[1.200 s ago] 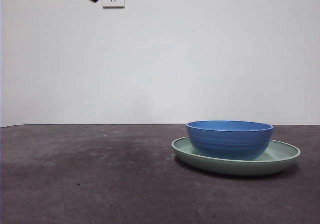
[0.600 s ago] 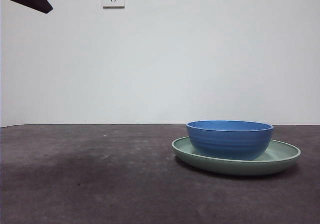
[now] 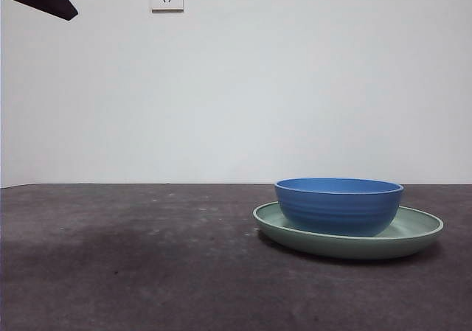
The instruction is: Pick up the blue bowl, put it on the green plate, put it on desk
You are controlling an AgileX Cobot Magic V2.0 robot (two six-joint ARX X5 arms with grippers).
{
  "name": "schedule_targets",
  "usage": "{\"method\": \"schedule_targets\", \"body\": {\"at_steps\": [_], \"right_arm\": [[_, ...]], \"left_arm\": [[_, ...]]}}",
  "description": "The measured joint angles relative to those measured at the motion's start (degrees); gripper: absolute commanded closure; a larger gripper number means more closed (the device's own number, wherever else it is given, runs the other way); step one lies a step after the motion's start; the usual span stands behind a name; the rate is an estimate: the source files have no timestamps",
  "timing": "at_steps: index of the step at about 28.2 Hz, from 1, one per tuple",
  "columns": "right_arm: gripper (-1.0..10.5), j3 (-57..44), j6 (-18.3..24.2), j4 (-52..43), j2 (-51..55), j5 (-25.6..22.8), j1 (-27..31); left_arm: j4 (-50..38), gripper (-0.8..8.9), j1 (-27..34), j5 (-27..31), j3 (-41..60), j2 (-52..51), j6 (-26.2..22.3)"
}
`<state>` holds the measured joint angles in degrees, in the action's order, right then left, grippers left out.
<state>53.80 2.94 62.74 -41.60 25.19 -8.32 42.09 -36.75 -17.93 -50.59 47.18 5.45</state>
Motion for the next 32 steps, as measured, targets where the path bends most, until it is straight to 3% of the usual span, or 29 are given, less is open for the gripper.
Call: {"method": "schedule_targets", "body": {"at_steps": [5,7,22,32], "right_arm": [[5.6,0.0,-3.8,-1.7,-1.2,-8.9,0.0],[5.9,0.0,-5.1,-3.1,-2.9,-10.0,0.0],[5.9,0.0,-7.5,-23.0,-30.5,-10.3,1.2],[6.1,0.0,-7.7,-30.6,-41.9,-10.3,1.3]], "left_arm": [[0.0,5.93,0.0,0.0,0.0,0.0,0.0],[0.0,5.93,0.0,0.0,0.0,0.0,0.0],[0.0,5.93,0.0,0.0,0.0,0.0,0.0],[0.0,5.93,0.0,0.0,0.0,0.0,0.0]]}}
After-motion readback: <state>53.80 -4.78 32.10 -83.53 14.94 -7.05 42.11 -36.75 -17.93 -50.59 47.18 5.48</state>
